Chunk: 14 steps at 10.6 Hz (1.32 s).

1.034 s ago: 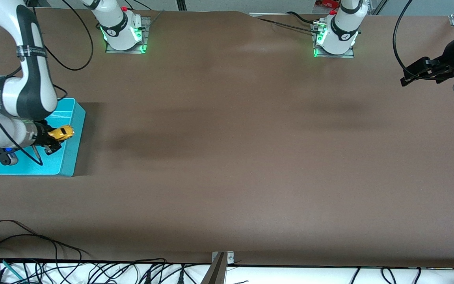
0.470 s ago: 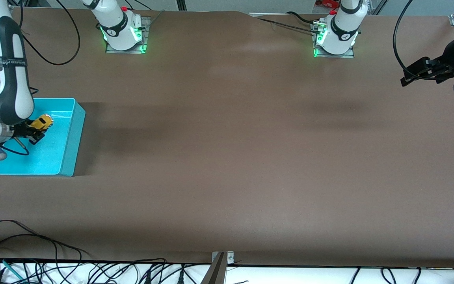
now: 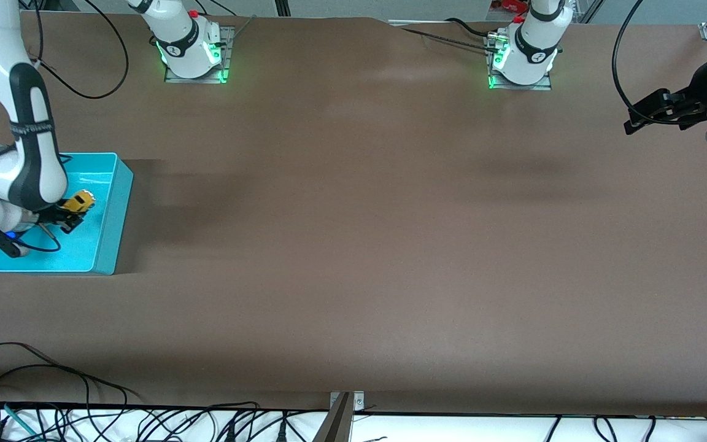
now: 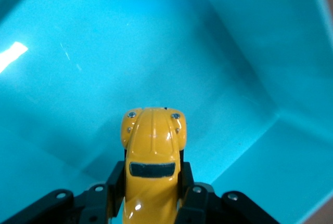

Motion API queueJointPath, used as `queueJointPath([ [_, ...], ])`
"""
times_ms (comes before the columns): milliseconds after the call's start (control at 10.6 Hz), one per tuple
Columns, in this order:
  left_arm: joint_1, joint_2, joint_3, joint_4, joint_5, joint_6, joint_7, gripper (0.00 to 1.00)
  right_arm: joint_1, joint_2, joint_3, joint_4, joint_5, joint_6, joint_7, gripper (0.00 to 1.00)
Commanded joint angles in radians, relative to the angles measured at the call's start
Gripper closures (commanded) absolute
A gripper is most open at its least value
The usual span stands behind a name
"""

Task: Wind up and store yellow beetle car
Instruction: 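Lift the car with the right gripper over the turquoise bin, then open the right gripper to drop the car into the bin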

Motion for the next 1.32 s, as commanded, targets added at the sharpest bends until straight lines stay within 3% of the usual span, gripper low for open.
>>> queueJointPath([
  [0, -0.004, 0.015, 0.006, 0.033, -0.016, -0.019, -0.012, 0.0, -0.017, -0.001, 0.003, 0.007, 0.027, -0.001, -0.04, 0.59],
  [94, -0.004, 0.013, 0.005, 0.033, -0.017, -0.019, -0.012, 0.0, -0.015, -0.002, 0.003, 0.009, 0.027, -0.006, -0.04, 0.04],
  [470, -0.004, 0.013, 0.005, 0.033, -0.017, -0.019, -0.012, 0.0, -0.014, -0.069, 0.0, 0.029, 0.025, -0.039, -0.049, 0.0],
  [940, -0.008, 0.013, 0.005, 0.033, -0.017, -0.019, -0.012, 0.0, 0.005, -0.212, 0.012, 0.174, 0.028, -0.223, -0.051, 0.0],
  [1034, -0.008, 0.013, 0.005, 0.033, -0.017, -0.019, -0.012, 0.0, 0.014, -0.214, 0.036, 0.25, 0.025, -0.278, -0.054, 0.0],
  [1222, -0.008, 0.013, 0.005, 0.033, -0.017, -0.019, -0.012, 0.0, 0.011, -0.26, 0.12, 0.291, 0.011, -0.282, -0.087, 0.0],
])
